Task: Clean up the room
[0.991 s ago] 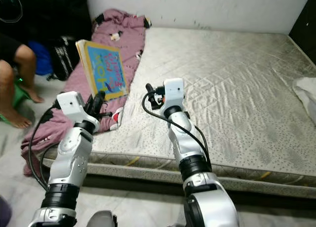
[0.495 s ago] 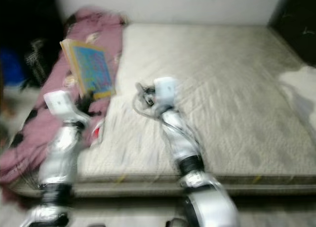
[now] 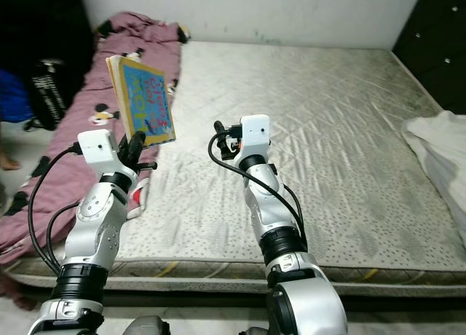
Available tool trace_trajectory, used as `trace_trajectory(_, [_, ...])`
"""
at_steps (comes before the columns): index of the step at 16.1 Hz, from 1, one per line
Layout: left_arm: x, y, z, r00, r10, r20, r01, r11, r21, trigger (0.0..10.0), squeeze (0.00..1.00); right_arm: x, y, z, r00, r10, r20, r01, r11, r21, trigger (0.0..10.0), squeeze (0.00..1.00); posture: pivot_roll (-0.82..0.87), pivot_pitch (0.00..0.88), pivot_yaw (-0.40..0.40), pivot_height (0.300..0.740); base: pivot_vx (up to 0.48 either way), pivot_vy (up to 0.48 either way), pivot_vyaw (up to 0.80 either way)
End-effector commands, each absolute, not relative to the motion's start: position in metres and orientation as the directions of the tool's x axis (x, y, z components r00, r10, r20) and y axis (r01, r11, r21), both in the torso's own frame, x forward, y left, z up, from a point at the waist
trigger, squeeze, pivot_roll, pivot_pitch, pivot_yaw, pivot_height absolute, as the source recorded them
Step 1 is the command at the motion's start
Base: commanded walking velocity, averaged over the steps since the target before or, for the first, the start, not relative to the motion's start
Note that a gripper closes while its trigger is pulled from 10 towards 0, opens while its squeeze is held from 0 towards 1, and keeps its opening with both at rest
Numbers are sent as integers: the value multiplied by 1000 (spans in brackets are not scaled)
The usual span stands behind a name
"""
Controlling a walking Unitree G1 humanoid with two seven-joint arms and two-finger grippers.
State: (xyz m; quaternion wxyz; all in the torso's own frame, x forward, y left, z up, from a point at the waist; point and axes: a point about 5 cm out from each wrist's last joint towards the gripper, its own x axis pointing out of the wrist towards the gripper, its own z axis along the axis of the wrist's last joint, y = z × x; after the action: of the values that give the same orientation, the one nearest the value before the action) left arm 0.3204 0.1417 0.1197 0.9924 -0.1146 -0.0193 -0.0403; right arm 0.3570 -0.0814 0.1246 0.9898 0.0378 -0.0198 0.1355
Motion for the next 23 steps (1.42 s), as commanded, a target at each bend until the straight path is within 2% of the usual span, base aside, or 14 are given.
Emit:
trace_trajectory(1, [322, 138, 128, 991, -92, 95, 111, 969, -223, 10000, 0, 360, -83, 127, 961, 272, 54, -275, 960, 62, 10000, 0, 59, 0, -8, 740, 0, 0, -488])
trace_trajectory(9, [323, 136, 128, 990, -102, 97, 124, 960, -251, 10000, 0, 360, -81, 127, 957, 283, 55, -286, 957, 47, 10000, 0, 58, 0, -10, 740, 0, -331, 0])
trace_trajectory(17, [322, 139, 126, 991, -94, 95, 116, 959, -259, 10000, 0, 361, -83, 131, 957, 279, 72, -283, 959, 37, 10000, 0, 57, 0, -12, 740, 0, -480, 0])
trace_trajectory(19, [318, 148, 124, 994, -65, 91, 85, 966, -245, 10000, 0, 362, -91, 135, 958, 269, 96, -270, 963, 6, 10000, 0, 58, 0, -14, 740, 0, -424, 0])
trace_trajectory(21, [308, 170, 117, 997, 1, 71, 14, 979, -203, 10000, 0, 359, -109, 134, 965, 241, 103, -240, 970, -23, 10000, 0, 54, 0, -19, 740, 0, -283, 0])
trace_trajectory(23, [297, 190, 114, 994, 70, 85, -62, 993, -98, 10000, 0, 355, -127, 132, 978, 178, 111, -172, 983, -64, 10000, 0, 55, 0, -23, 740, 0, 0, 0])
